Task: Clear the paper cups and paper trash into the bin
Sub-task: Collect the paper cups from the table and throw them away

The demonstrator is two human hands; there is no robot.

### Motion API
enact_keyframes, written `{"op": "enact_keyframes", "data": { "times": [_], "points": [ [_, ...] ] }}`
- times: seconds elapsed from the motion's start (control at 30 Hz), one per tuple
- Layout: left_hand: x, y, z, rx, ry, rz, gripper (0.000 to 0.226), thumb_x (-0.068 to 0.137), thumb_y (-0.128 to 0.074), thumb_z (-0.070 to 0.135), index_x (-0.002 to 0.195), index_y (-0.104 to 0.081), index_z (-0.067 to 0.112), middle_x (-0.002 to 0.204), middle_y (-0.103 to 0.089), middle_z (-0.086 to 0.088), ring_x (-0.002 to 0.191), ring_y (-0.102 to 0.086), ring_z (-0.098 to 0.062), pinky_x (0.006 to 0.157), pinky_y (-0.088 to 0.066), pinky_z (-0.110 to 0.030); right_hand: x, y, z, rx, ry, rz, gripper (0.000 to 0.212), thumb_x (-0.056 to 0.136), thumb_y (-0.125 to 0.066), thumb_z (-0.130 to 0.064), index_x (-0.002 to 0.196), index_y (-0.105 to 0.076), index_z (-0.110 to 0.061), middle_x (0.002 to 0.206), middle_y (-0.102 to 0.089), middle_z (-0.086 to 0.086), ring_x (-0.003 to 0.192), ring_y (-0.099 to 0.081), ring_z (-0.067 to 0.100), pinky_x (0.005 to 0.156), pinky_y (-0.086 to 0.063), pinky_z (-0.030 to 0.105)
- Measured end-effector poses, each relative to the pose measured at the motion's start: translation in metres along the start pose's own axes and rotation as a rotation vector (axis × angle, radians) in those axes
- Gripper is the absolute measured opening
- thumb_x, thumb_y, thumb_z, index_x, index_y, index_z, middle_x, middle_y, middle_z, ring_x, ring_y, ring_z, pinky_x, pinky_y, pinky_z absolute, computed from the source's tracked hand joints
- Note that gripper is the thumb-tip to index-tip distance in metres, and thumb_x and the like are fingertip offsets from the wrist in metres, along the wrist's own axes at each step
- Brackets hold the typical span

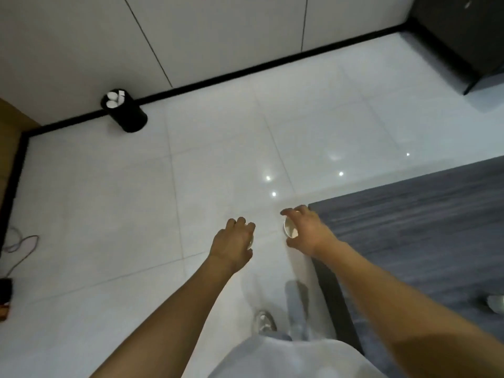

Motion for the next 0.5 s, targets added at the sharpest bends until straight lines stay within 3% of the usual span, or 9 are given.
{"op": "enact_keyframes", "data": {
  "times": [0.23,0.5],
  "points": [
    [-0.03,0.04,-0.157,-0.226,0.248,0.103,0.05,0.087,-0.059,0.024,0.133,-0.042,0.017,0.134,-0.039,-0.003,0.124,-0.036,-0.022,0.083,-0.047,-0.036,0.073,-0.019,-0.158,-0.105,0.223,-0.049,0.068,0.08,-0.068,-0.02,0.141,-0.038,-0.028,0.14,-0.037,0.002,0.125,-0.037,0.026,0.096,-0.046,0.038],
    [0.007,0.07,-0.293,-0.333,0.423,0.137,0.049,0.085,-0.06,0.023,0.132,-0.044,0.017,0.132,-0.041,-0.003,0.124,-0.036,-0.021,0.083,-0.048,-0.034,0.195,-0.014,-0.259,-0.247,0.365,-0.124,0.068,0.081,-0.069,-0.02,0.141,-0.038,-0.028,0.139,-0.038,0.002,0.124,-0.039,0.026,0.093,-0.047,0.035]
  ]
}}
Point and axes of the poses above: each hand's wrist, its own x-axis towards the middle knuckle, its own y-axis out of the back of the hand, z = x × y, the point moved 7 cm from there along x, towards the middle knuckle
